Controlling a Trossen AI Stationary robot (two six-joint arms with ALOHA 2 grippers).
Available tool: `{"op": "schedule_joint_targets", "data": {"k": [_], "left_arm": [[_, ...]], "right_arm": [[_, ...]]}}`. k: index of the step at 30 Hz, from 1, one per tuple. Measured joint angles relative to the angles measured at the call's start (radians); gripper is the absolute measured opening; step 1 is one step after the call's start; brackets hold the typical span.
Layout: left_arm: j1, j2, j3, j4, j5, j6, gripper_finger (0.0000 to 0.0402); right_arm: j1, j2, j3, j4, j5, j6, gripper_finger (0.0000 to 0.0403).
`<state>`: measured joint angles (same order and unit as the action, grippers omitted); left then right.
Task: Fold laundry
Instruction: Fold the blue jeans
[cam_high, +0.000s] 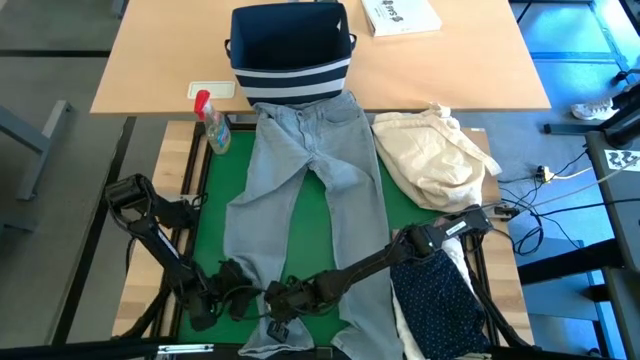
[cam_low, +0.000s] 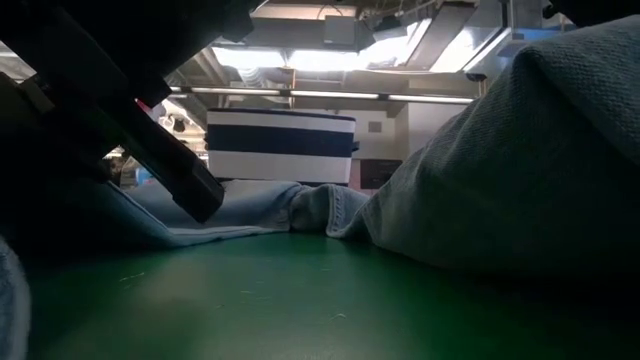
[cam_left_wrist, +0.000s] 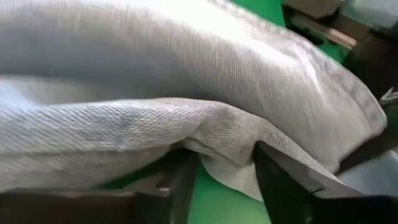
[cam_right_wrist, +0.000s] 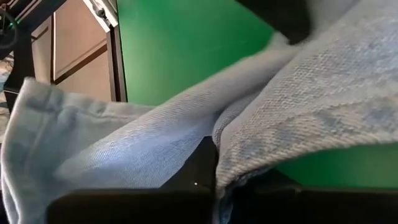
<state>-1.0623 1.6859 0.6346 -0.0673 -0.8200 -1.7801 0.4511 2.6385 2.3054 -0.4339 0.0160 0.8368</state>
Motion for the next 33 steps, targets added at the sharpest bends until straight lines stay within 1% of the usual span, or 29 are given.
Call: {"op": "schedule_joint_targets", "data": {"k": [2, 5, 7, 9, 11, 13, 15, 16, 18, 21, 23, 26, 27, 29, 33], "left_arm": [[0.026, 0.0, 0.0, 0.002, 0.006, 0.059, 0.0126], [0.046, -0.001, 0.0, 0.012, 0.047, 0.14, 0.0066], [0.046, -0.015, 0.0, 0.023, 0.122, 0.177, 0.0025], [0.033, -0.053, 0.008, 0.021, 0.237, 0.203, 0.0014], [0.011, -0.112, 0.035, 0.022, 0.35, 0.229, 0.0018], [-0.016, -0.177, 0.073, 0.024, 0.449, 0.245, 0.002], [-0.049, -0.228, 0.102, 0.009, 0.514, 0.242, 0.002], [-0.065, -0.245, 0.108, -0.007, 0.525, 0.242, 0.002], [-0.091, -0.267, 0.109, -0.044, 0.523, 0.242, 0.002], [-0.122, -0.263, 0.109, -0.157, 0.477, 0.241, 0.002], [-0.129, -0.246, 0.104, -0.19, 0.493, 0.223, 0.0021], [-0.132, -0.225, 0.099, -0.193, 0.584, 0.214, 0.003], [-0.133, -0.218, 0.098, -0.189, 0.612, 0.218, 0.0037], [-0.134, -0.212, 0.098, -0.182, 0.637, 0.219, 0.0057], [-0.132, -0.208, 0.098, -0.188, 0.667, 0.22, 0.0105]], "right_arm": [[0.0, 0.0, 0.0, 0.0, 0.001, -0.007, 0.0013], [0.0, 0.0, 0.0, -0.001, 0.001, -0.008, 0.001], [0.0, 0.0, 0.0, 0.0, 0.0, -0.008, 0.0013], [0.001, 0.0, 0.0, 0.009, 0.014, -0.013, 0.0017], [0.006, 0.0, 0.0, 0.052, 0.01, -0.016, 0.0017], [0.006, 0.0, 0.003, 0.122, -0.027, -0.005, 0.0016], [0.004, -0.001, 0.005, 0.203, -0.032, 0.025, 0.0014], [0.009, -0.003, 0.006, 0.231, -0.013, 0.035, 0.0014], [0.01, -0.003, 0.006, 0.252, 0.06, 0.062, 0.0016], [0.016, -0.003, 0.006, 0.25, 0.137, 0.129, 0.0024], [0.013, -0.003, 0.005, 0.25, 0.146, 0.175, 0.003], [0.018, -0.003, -0.008, 0.254, 0.14, 0.246, 0.004], [0.021, -0.003, -0.009, 0.25, 0.132, 0.262, 0.0045], [0.039, -0.003, -0.011, 0.249, 0.12, 0.284, 0.0061], [0.076, -0.003, -0.011, 0.251, 0.104, 0.276, 0.0115]]}}
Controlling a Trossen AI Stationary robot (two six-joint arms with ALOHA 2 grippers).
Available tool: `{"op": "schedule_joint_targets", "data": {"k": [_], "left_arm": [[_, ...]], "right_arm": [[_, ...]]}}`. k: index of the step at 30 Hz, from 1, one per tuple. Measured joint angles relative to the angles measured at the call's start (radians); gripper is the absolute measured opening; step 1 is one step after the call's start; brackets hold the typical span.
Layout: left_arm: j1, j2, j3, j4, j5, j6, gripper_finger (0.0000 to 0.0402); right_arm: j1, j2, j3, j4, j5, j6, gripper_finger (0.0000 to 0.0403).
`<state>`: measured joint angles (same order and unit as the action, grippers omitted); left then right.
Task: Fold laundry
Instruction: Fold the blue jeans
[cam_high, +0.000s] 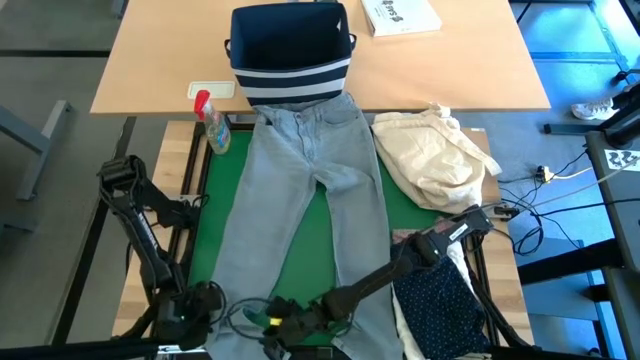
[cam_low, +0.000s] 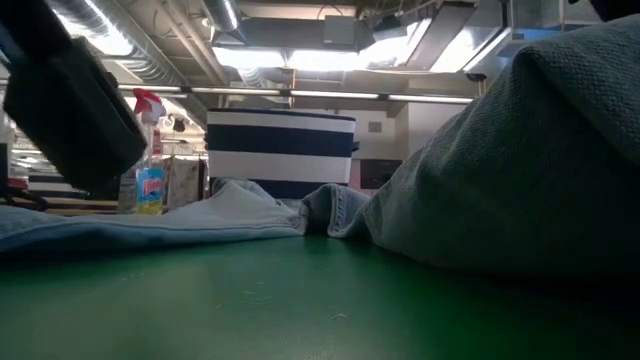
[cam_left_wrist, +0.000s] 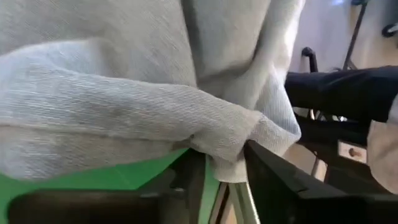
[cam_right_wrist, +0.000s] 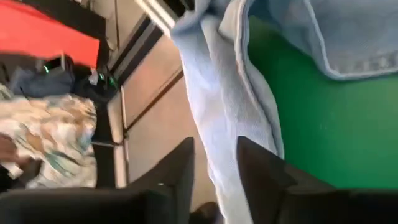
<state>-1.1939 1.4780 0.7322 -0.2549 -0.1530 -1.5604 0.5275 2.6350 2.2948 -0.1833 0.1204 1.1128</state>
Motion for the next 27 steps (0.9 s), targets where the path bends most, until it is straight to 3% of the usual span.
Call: {"op": "schedule_joint_targets", "data": {"k": [3, 7, 9, 13, 18, 20, 24, 27], "left_arm": [[0.0, 0.0, 0.0, 0.028, 0.07, 0.0, 0.0136], [-0.005, -0.014, 0.001, 0.046, 0.258, -0.042, 0.0163], [-0.021, -0.037, 0.014, 0.044, 0.273, -0.067, 0.017], [-0.054, -0.106, 0.06, 0.043, 0.13, -0.075, 0.0172], [-0.098, -0.15, 0.101, 0.035, -0.253, 0.027, 0.0164], [-0.104, -0.15, 0.103, 0.038, -0.354, 0.058, 0.0161], [-0.097, -0.133, 0.103, 0.034, -0.395, 0.102, 0.0159], [-0.088, -0.122, 0.103, 0.023, -0.394, 0.118, 0.0159]], "right_arm": [[-0.003, 0.0, 0.0, -0.001, -0.011, -0.039, 0.0156], [-0.018, 0.0, 0.051, -0.029, -0.083, -0.103, 0.0188], [-0.025, -0.023, 0.054, -0.045, -0.131, -0.132, 0.0193], [-0.024, -0.116, 0.048, -0.212, -0.172, -0.178, 0.0189], [0.035, -0.246, 0.049, -0.487, -0.182, -0.185, 0.0176], [0.088, -0.271, 0.05, -0.569, -0.183, -0.146, 0.0172], [0.215, -0.267, 0.048, -0.649, -0.187, -0.074, 0.017], [0.301, -0.233, 0.048, -0.711, -0.117, -0.068, 0.017]]}}
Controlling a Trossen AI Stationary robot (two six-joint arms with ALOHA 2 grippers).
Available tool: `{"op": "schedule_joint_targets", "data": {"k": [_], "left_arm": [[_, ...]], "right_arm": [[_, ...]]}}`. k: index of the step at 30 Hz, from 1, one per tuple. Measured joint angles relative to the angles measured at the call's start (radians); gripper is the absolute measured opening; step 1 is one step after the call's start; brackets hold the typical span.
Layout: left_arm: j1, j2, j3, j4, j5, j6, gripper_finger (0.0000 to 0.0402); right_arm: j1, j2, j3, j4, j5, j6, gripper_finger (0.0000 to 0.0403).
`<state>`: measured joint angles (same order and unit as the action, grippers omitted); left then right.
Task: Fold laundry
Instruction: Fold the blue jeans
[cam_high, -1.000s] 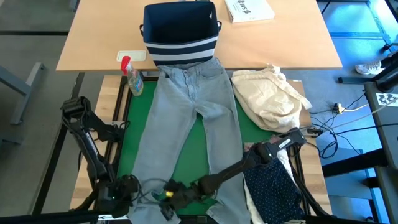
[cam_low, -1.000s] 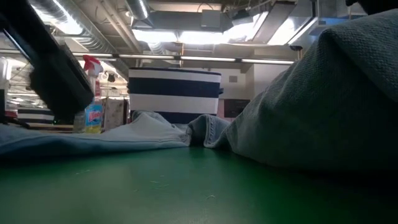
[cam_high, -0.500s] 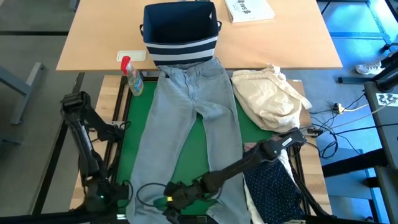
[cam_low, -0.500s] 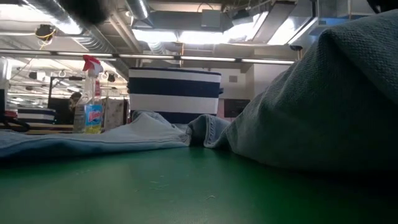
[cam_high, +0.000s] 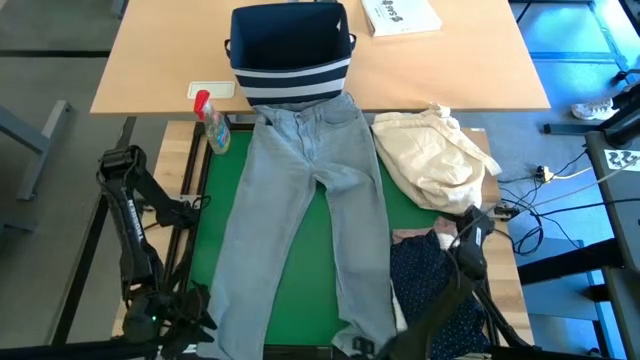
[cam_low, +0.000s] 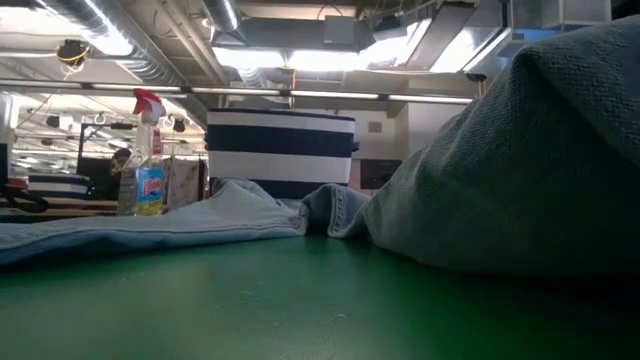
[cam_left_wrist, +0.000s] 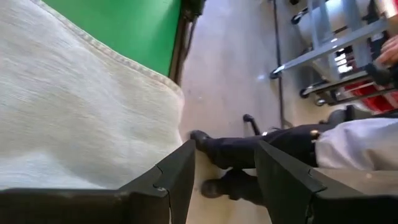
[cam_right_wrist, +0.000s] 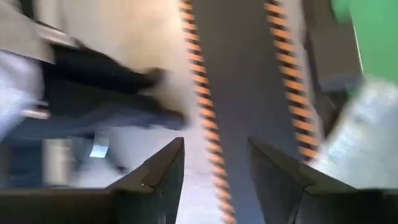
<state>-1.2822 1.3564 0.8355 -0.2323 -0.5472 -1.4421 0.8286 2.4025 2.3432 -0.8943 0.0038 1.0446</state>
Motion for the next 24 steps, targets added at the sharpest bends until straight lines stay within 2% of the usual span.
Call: {"op": "schedule_joint_targets", "data": {"k": [3, 6, 14, 20, 24], "left_arm": [[0.006, 0.0, 0.0, -0.014, 0.0, 0.013, 0.0158], [0.013, 0.0, 0.0, -0.024, 0.014, 0.013, 0.0158], [0.014, 0.0, -0.001, -0.023, 0.034, -0.009, 0.0158], [0.014, 0.0, -0.001, -0.022, 0.046, -0.021, 0.0158], [0.014, 0.0, -0.001, -0.023, 0.039, -0.016, 0.0158]], "right_arm": [[0.045, 0.059, 0.0, -0.085, 0.116, 0.008, 0.017], [0.051, 0.113, -0.003, -0.153, 0.185, 0.074, 0.0169], [0.041, 0.174, 0.0, -0.199, 0.204, 0.123, 0.0169], [0.048, 0.119, -0.001, -0.237, 0.178, 0.085, 0.0169], [0.049, 0.111, 0.001, -0.286, 0.239, 0.1, 0.0169]]}}
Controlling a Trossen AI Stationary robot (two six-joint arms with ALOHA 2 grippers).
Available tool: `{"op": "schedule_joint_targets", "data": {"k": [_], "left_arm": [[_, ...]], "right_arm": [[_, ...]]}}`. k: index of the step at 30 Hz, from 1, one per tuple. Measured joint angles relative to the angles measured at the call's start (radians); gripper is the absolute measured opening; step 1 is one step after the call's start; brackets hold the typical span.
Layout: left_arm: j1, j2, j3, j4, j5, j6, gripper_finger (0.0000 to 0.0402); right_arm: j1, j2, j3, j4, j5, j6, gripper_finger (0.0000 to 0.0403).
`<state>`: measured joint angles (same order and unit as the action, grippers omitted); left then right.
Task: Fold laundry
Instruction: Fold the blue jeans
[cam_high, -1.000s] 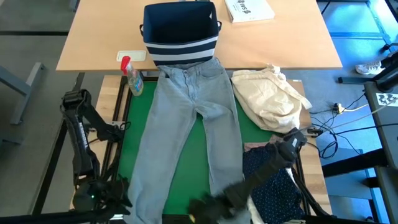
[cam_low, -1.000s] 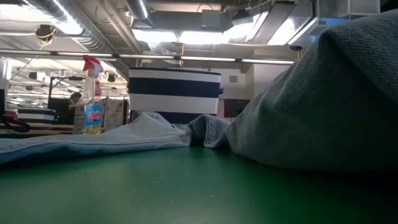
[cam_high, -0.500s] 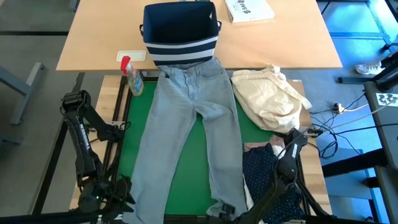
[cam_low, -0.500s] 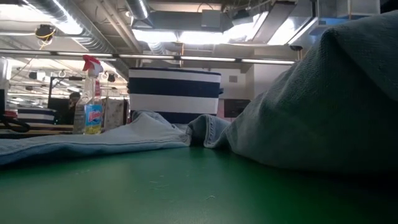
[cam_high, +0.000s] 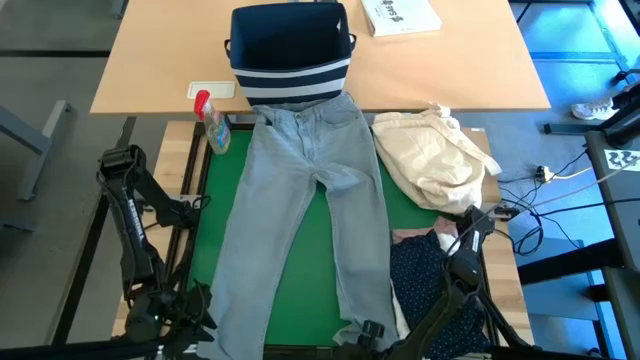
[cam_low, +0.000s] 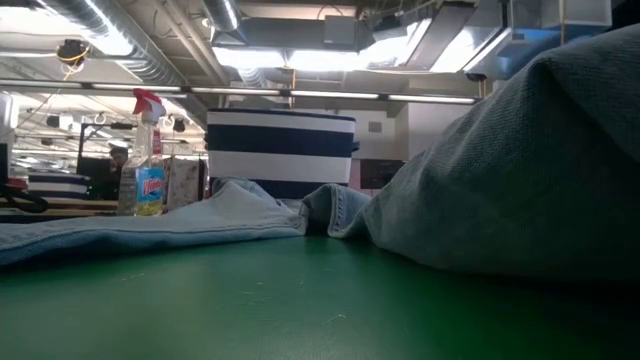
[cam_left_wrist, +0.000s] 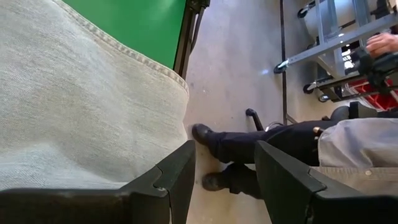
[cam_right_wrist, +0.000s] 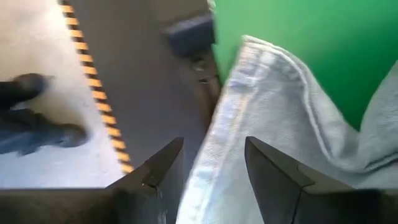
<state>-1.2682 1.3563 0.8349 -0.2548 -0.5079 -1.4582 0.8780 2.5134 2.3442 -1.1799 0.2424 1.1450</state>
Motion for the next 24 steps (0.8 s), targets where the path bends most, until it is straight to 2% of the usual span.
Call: {"op": "schedule_joint_targets", "data": {"k": [4, 9, 12, 15, 17, 19, 21, 24], "left_arm": [[0.0, 0.0, 0.0, -0.007, -0.002, 0.002, 0.0158], [0.0, 0.0, 0.0, -0.006, -0.003, 0.002, 0.0158], [0.0, 0.0, 0.0, -0.007, -0.003, 0.002, 0.0158], [0.0, 0.0, 0.0, -0.009, -0.005, 0.02, 0.0158], [0.0, 0.0, 0.0, -0.011, -0.005, 0.028, 0.0158], [0.0, 0.0, 0.0, -0.014, -0.005, 0.028, 0.0158], [0.0, 0.0, 0.0, -0.015, -0.005, 0.029, 0.0158], [0.0, 0.0, 0.0, -0.016, -0.005, 0.029, 0.0158]], "right_arm": [[-0.016, 0.044, -0.005, 0.003, 0.019, 0.002, 0.0169], [-0.022, 0.078, -0.001, 0.002, -0.033, 0.003, 0.0164], [-0.021, 0.076, -0.001, -0.001, -0.023, 0.003, 0.0121], [-0.022, 0.064, -0.003, -0.009, -0.049, -0.005, 0.0037], [-0.024, 0.052, -0.003, 0.001, -0.075, -0.013, 0.0015], [-0.02, 0.043, 0.007, 0.036, -0.115, -0.02, 0.0023], [-0.009, 0.016, 0.001, 0.155, -0.194, -0.045, 0.0026], [0.012, -0.005, 0.013, 0.334, -0.377, -0.075, 0.0011]]}}
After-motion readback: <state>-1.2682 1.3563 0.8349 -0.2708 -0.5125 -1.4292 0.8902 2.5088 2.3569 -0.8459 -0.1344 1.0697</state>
